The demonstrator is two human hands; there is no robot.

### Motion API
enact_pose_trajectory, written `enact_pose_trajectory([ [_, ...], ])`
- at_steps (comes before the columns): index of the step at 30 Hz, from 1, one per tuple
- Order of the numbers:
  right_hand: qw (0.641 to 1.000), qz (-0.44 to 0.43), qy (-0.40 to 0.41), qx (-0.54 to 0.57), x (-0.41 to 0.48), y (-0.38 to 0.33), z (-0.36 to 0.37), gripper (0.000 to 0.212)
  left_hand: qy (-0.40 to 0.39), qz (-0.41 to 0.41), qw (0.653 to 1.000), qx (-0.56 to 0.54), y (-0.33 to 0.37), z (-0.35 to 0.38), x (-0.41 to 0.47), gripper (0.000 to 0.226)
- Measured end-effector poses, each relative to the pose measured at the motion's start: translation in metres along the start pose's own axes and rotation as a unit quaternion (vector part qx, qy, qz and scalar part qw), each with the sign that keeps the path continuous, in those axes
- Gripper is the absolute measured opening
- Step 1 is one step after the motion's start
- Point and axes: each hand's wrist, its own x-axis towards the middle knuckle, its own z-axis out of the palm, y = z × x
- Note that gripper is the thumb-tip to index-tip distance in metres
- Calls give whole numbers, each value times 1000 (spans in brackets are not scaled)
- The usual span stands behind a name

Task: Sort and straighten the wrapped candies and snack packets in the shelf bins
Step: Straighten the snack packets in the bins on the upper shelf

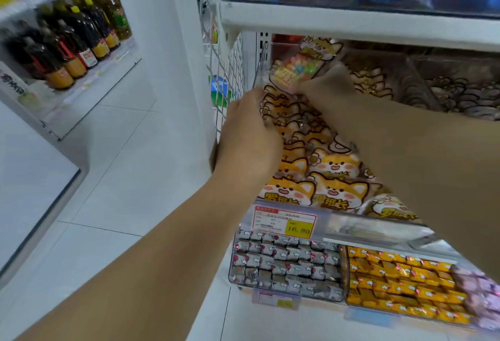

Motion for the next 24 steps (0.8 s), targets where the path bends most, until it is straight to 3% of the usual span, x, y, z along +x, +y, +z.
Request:
enact_pose_trajectory([
  [4, 998, -49, 31, 2, -5, 3, 0, 6, -13, 0, 1000, -17, -1, -1, -1, 52],
  [8, 990, -50, 106, 79, 5, 6, 2, 19, -11, -2, 1000, -21, 0, -2, -2, 52],
  [12, 982, -100, 124, 96, 6, 5, 6, 17, 1, -1, 1000, -26, 0, -1, -3, 52],
  [16, 967, -119, 165, 151, 7, -1, 8, 30, 4, -4, 999, -34, -1, -1, -4, 51],
  [20, 966, -100, 171, 168, 11, 3, 11, 13, 4, -3, 999, -37, -1, 0, -4, 52],
  [24, 964, -114, 162, 180, 12, 3, 13, 12, 0, -3, 999, -34, -1, 0, -4, 53],
])
